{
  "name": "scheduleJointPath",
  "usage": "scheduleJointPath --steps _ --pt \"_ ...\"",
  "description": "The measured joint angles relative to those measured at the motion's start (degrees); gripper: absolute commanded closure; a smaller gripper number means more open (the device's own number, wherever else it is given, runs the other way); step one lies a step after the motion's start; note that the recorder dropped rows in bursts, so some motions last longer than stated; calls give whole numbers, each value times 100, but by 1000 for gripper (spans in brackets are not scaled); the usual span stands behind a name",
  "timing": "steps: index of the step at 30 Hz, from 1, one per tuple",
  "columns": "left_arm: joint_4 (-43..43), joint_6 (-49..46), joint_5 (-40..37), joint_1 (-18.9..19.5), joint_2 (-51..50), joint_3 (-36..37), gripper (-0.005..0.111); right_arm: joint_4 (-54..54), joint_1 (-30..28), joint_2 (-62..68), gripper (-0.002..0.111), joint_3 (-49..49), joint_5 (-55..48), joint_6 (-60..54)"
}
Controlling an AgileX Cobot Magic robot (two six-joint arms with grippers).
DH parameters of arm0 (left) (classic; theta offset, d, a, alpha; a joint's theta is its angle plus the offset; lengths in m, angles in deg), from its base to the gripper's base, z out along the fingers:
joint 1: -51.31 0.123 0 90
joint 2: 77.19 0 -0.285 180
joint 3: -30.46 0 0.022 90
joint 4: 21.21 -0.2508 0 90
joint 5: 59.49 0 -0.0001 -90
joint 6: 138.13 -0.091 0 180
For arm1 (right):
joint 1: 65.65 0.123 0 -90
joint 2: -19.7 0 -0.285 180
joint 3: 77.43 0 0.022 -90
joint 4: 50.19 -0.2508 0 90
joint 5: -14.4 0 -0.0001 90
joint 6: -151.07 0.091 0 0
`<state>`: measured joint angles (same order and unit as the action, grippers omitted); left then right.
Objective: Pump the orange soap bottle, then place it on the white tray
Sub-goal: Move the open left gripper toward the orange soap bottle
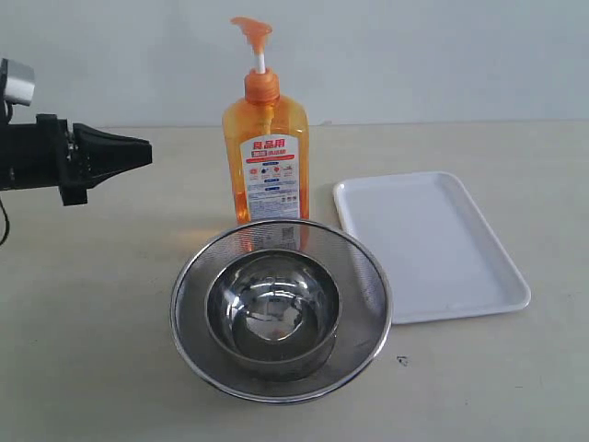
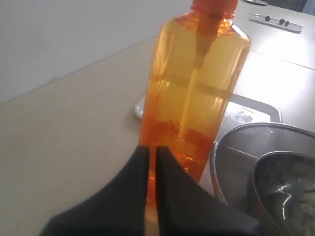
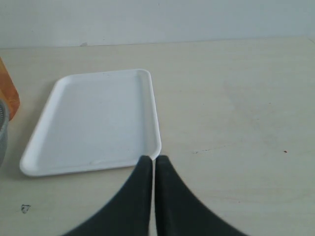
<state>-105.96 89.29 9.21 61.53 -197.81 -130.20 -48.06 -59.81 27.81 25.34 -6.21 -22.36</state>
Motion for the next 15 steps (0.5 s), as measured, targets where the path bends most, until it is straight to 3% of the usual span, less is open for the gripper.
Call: scheduleJointPath --steps 4,6,12,15 --pt "138 -251 51 -220 -15 -46 91 0 0 0 108 0 0 0" --pt "195 -388 51 -299 -15 -46 73 0 0 0 108 0 0 0" --pt "310 -207 59 -373 -15 -46 -4 0 0 0 108 0 0 0" --pt "337 -105 59 -413 -15 -46 -3 0 0 -10 108 0 0 0"
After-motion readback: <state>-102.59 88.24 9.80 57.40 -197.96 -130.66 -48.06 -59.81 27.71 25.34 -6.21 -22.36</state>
